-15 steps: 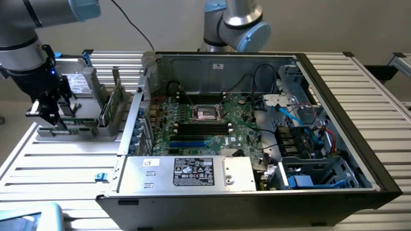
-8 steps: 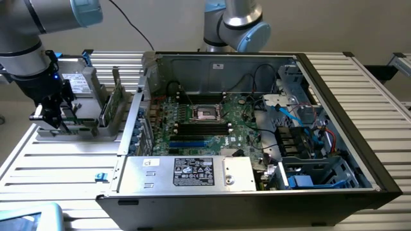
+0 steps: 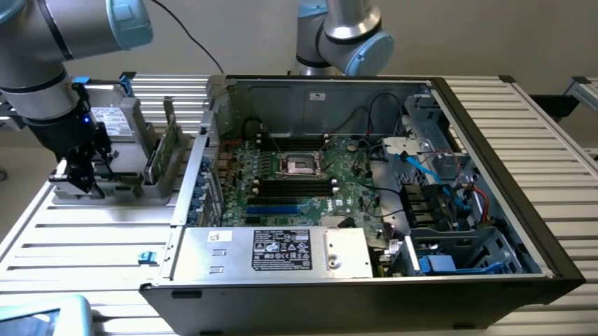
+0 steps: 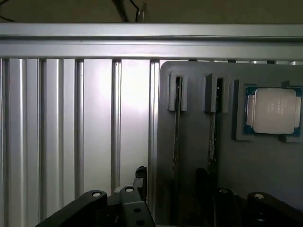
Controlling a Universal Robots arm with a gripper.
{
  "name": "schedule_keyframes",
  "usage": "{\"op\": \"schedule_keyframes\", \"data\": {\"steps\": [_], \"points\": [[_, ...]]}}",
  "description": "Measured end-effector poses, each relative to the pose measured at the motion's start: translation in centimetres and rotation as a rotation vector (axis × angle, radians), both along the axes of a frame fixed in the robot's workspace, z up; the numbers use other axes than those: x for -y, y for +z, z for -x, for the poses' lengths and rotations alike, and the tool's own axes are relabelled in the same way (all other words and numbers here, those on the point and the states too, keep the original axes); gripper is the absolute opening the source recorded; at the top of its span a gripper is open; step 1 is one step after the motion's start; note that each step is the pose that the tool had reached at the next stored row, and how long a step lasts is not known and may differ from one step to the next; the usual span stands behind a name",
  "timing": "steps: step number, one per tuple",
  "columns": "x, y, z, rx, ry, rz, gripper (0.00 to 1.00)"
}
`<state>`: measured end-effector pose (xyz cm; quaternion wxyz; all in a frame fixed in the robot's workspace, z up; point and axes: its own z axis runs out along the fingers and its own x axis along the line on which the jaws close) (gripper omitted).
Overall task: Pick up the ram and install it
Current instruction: 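Pick up the ram and move it above insertion slot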
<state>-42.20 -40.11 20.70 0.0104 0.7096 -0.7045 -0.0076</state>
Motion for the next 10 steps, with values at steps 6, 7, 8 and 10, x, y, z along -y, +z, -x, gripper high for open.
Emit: {"op": "schedule_keyframes", "data": {"steps": [6, 7, 8, 10], "points": [[0.00, -0.44, 0.11, -0.0002, 0.000, 0.0000, 0.54], [0.00, -0.46, 0.11, 0.0000, 0.000, -0.0001, 0.54], [0.00, -0.46, 0.13, 0.0000, 0.000, 0.0000, 0.52], [0.00, -0.47, 0.16, -0.0001, 0.000, 0.0000, 0.39]]}}
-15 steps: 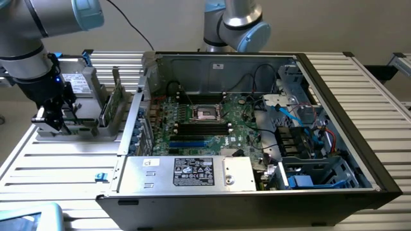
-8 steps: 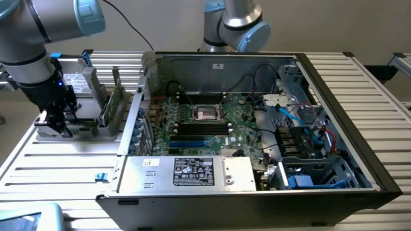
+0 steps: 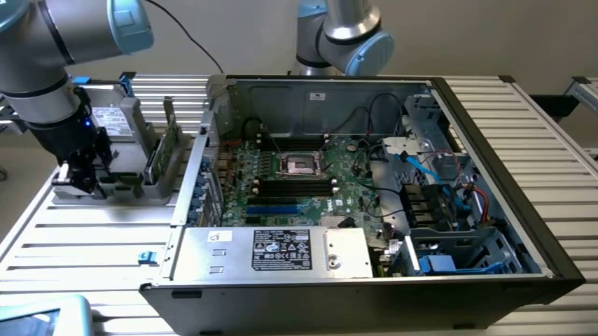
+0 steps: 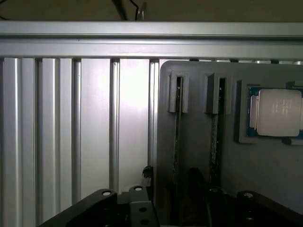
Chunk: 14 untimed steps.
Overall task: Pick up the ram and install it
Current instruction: 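Pick up the ram and move it above insertion slot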
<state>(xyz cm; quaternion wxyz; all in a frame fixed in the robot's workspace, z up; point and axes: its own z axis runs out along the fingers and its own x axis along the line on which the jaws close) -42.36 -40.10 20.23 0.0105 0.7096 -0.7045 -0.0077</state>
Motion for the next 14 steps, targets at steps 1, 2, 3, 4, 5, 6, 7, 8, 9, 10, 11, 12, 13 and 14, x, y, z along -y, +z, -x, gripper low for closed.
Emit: {"op": "schedule_keyframes", "data": {"steps": [1, 2, 3, 4, 5, 6, 7, 8, 9, 10, 11, 12, 13, 14], "points": [[0.00, 0.00, 0.00, 0.0000, 0.000, 0.0000, 0.39], [0.00, -0.02, 0.01, 0.0000, 0.000, 0.0000, 0.34], [0.00, -0.04, 0.01, 0.0001, 0.000, -0.0001, 0.28], [0.00, -0.05, 0.02, 0.0000, 0.000, 0.0000, 0.28], [-0.01, -0.06, 0.03, 0.0001, 0.000, -0.0002, 0.22], [-0.01, -0.06, 0.03, 0.0001, 0.000, -0.0001, 0.16], [0.00, -0.06, 0.03, 0.0001, 0.000, 0.0002, 0.16], [0.00, -0.06, 0.03, 0.0004, 0.000, 0.0000, 0.13], [0.00, -0.06, 0.04, 0.0007, 0.000, 0.0000, 0.13], [0.00, -0.06, 0.04, 0.0014, 0.000, 0.0000, 0.13], [0.00, -0.05, 0.05, 0.0026, 0.000, -0.0001, 0.13], [0.00, 0.01, 0.05, 0.0036, 0.000, -0.0005, 0.13], [0.00, 0.19, 0.05, 0.0039, 0.000, -0.0007, 0.13], [0.00, 0.49, 0.06, 0.0039, 0.000, -0.0010, 0.13]]}}
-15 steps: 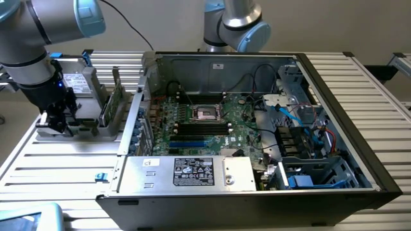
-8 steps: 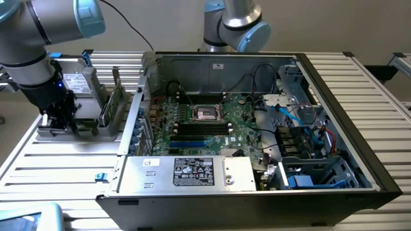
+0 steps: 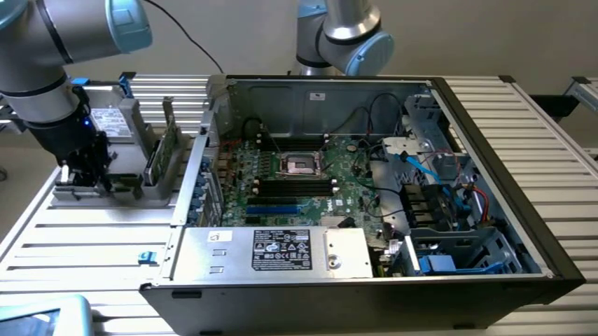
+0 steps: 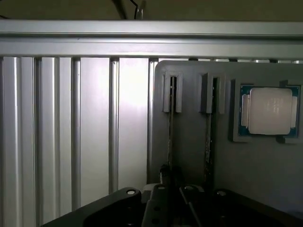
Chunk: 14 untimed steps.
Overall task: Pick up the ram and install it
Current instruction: 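Pick up the ram and move it above insertion slot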
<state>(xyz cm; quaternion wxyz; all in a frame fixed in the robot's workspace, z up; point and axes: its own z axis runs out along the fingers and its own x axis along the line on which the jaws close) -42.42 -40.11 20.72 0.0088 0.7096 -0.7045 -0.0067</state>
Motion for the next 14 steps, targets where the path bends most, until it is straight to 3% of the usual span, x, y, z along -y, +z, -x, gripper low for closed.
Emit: {"op": "schedule_keyframes", "data": {"steps": [8, 14], "points": [[0.00, 2.90, 0.0, 0.0001, 0.001, -0.0024, 0.13], [-0.01, 5.60, 0.0, 0.0000, 0.004, -0.0025, 0.13]]}}
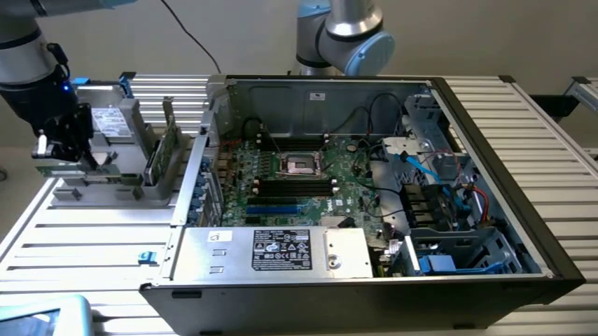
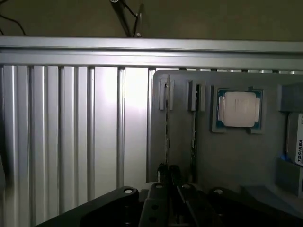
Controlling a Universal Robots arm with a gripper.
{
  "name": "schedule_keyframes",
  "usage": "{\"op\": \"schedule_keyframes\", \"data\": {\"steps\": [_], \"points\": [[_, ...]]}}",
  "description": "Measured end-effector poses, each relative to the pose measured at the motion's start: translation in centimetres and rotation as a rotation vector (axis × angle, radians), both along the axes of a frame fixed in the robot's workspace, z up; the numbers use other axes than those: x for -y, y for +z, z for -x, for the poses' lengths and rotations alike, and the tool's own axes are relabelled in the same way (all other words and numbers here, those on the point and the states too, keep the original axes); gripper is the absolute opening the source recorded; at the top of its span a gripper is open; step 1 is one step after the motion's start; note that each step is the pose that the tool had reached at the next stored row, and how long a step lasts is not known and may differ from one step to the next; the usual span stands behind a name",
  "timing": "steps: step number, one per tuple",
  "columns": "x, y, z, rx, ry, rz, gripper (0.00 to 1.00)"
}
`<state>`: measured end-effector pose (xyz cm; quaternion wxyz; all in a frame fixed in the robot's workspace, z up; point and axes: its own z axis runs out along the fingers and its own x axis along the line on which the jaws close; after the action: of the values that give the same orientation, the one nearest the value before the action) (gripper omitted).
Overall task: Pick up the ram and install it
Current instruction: 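Pick up the ram and move it above insertion slot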
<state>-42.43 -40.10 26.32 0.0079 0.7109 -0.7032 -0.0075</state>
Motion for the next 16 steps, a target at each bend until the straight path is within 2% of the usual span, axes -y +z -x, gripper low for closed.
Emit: {"op": "schedule_keyframes", "data": {"steps": [16], "points": [[0.00, 7.30, -0.4, 0.0001, 0.006, 0.0000, 0.13]]}}
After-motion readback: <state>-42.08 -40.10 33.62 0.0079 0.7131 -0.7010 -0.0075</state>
